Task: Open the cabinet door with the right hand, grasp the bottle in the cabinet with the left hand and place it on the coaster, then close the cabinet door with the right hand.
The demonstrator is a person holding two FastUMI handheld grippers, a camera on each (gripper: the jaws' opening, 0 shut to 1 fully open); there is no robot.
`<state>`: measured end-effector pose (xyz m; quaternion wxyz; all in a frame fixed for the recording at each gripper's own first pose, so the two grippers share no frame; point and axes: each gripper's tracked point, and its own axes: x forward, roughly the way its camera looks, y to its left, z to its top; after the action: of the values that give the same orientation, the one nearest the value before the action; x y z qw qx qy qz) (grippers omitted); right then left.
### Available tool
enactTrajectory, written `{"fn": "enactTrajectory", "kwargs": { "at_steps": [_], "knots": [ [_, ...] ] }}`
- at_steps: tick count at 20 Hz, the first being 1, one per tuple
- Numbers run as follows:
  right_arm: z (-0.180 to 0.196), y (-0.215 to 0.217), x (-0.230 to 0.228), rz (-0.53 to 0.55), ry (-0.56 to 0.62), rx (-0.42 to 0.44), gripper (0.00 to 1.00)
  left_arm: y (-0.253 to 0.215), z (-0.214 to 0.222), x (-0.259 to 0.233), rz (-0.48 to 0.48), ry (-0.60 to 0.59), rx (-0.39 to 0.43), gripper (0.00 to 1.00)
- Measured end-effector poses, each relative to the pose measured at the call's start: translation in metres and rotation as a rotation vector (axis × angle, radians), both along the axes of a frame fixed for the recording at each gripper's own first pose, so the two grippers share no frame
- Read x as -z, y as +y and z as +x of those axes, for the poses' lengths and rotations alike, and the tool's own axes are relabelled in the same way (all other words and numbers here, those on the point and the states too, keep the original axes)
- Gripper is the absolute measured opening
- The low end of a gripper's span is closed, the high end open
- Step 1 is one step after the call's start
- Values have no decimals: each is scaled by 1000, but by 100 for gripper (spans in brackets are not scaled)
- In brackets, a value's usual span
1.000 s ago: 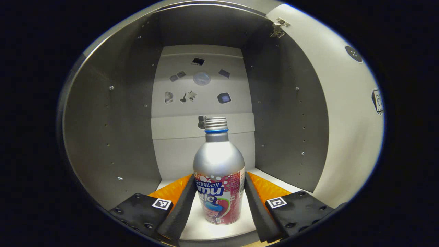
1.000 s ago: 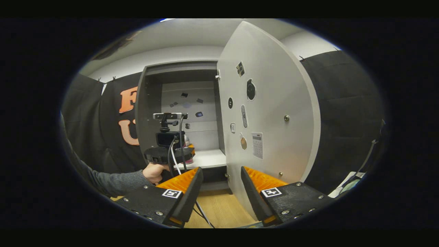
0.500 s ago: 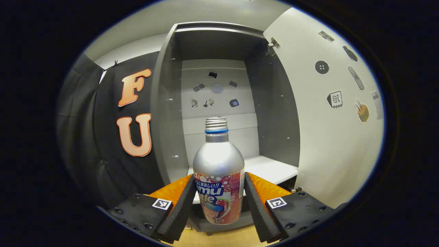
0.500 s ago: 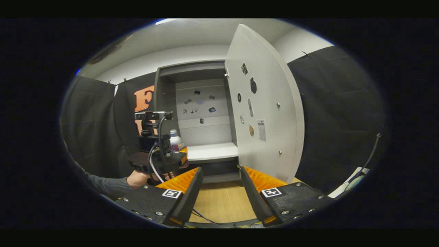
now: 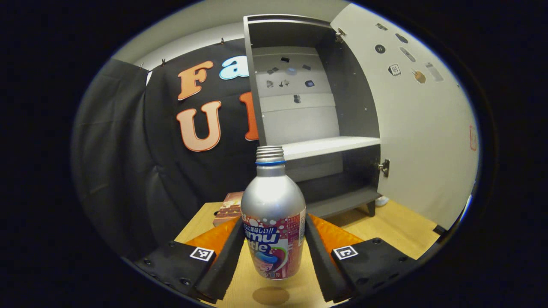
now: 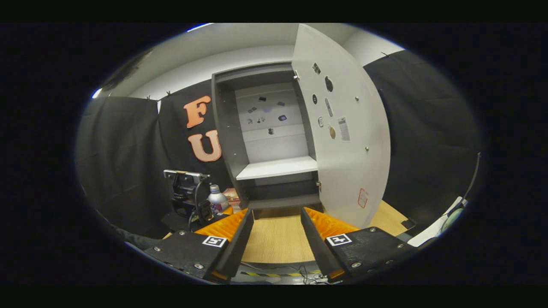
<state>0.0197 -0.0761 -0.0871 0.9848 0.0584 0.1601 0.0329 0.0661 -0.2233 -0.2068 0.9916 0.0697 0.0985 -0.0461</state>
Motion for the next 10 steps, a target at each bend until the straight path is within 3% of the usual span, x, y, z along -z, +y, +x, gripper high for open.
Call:
{"fn": "enactTrajectory", "kwargs": {
  "at_steps": [10],
  "knots": [
    [0,24,37,-13,112,-64,70,32,-29,113,-8,110,-51,86]
  ]
}}
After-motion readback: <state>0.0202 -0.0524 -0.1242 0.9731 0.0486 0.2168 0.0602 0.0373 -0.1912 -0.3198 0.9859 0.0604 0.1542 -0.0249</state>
